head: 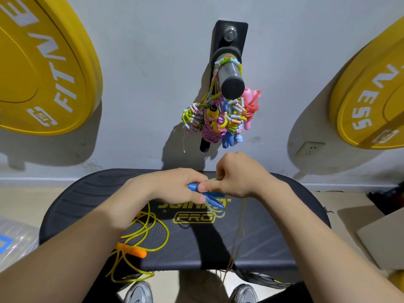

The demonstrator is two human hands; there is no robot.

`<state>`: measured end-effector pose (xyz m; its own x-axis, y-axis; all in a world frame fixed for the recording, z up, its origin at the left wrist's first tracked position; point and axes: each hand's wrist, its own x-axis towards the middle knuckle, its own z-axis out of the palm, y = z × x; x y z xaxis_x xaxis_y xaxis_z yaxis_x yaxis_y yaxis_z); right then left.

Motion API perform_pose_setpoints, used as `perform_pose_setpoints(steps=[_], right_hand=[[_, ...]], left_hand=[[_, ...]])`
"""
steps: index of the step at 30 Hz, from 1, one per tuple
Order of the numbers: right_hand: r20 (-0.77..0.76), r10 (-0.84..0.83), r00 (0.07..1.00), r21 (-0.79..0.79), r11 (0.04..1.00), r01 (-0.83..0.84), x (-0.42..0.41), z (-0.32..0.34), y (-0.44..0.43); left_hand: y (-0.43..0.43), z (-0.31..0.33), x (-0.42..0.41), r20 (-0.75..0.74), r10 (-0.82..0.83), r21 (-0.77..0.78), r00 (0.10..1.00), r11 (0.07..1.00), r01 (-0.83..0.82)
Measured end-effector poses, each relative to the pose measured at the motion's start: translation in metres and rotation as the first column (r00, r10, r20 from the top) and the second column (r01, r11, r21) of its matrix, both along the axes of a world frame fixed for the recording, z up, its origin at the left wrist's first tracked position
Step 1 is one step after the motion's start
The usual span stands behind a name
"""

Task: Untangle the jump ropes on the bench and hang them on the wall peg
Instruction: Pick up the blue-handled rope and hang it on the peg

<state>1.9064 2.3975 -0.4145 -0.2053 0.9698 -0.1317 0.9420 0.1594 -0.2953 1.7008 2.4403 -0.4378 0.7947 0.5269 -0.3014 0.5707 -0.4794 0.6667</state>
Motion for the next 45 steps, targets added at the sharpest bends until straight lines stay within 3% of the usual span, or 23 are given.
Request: perform_pose_setpoints(steps=[2, 5, 7, 9, 14, 17, 19, 22, 24, 28, 32, 34, 36, 39, 42, 45], right_hand=[[-0.305, -0.078, 0.949, -0.069, 0.996, 0.060, 0.011, -0.002, 0.001], [-0.733, -0.209, 0.647, -0.230, 0.972, 0.054, 0.023, -0.006, 0.004], [-0.835, -0.237, 0.496, -0.240, 0.969, 0.059, 0.028, -0.007, 0.005], [-0.857, -0.248, 0.452, -0.237, 0.968, 0.082, 0.029, -0.010, 0.006], [-0.849, -0.201, 0.489, -0.121, 0.974, 0.190, 0.021, -0.015, 0.013], [-0.871, -0.110, 0.480, -0.035, 0.986, 0.162, 0.013, -0.014, 0.013], [-0.837, -0.104, 0.537, -0.054, 0.993, 0.108, 0.007, -0.015, 0.012], [-0.670, -0.097, 0.736, -0.160, 0.987, -0.015, 0.003, -0.017, 0.008], [-0.512, 0.011, 0.859, -0.173, 0.978, -0.116, 0.000, -0.014, 0.004], [-0.241, 0.231, 0.943, 0.094, 0.972, -0.214, -0.003, -0.001, 0.000], [-0.241, 0.111, 0.964, 0.356, 0.934, -0.018, 0.004, 0.005, -0.001], [-0.301, 0.016, 0.954, 0.403, 0.908, 0.112, 0.009, 0.002, -0.001], [-0.465, -0.058, 0.884, 0.330, 0.915, 0.233, 0.016, -0.001, 0.003], [-0.768, -0.148, 0.623, 0.053, 0.955, 0.292, 0.024, -0.006, 0.009], [-0.854, -0.215, 0.473, -0.093, 0.959, 0.269, 0.034, -0.010, 0.013], [-0.853, -0.270, 0.446, -0.185, 0.957, 0.225, 0.042, -0.016, 0.015]], left_hand=[[0.000, 0.004, -0.001, 0.119, 0.016, -0.114, 0.993, 0.993, -0.002], [0.002, 0.015, 0.001, 0.280, 0.110, -0.239, 0.954, 0.970, -0.042], [0.004, 0.020, 0.004, 0.390, 0.224, -0.330, 0.893, 0.940, -0.091], [0.006, 0.021, 0.006, 0.445, 0.344, -0.413, 0.827, 0.898, -0.151], [0.012, 0.016, 0.009, 0.514, 0.507, -0.390, 0.692, 0.857, -0.338], [0.018, 0.016, 0.012, 0.590, 0.539, -0.478, 0.601, 0.833, -0.278], [0.021, 0.015, 0.009, 0.604, 0.552, -0.444, 0.574, 0.832, -0.333], [0.025, 0.009, -0.004, 0.459, 0.520, -0.023, 0.720, 0.817, -0.576], [0.027, 0.002, -0.010, 0.353, 0.495, 0.168, 0.794, 0.801, -0.575], [0.025, -0.004, -0.012, 0.281, 0.358, 0.238, 0.891, 0.873, -0.426], [0.025, 0.000, -0.012, 0.252, 0.234, 0.239, 0.939, 0.925, -0.295], [0.025, 0.002, -0.012, 0.277, 0.226, 0.112, 0.934, 0.958, -0.265], [0.022, 0.005, -0.010, 0.332, 0.250, -0.069, 0.910, 0.968, -0.240], [0.019, 0.011, -0.006, 0.443, 0.265, -0.243, 0.857, 0.955, -0.170], [0.018, 0.019, -0.007, 0.514, 0.217, -0.284, 0.830, 0.956, -0.074], [0.017, 0.021, -0.008, 0.583, 0.247, -0.357, 0.774, 0.934, -0.030]])
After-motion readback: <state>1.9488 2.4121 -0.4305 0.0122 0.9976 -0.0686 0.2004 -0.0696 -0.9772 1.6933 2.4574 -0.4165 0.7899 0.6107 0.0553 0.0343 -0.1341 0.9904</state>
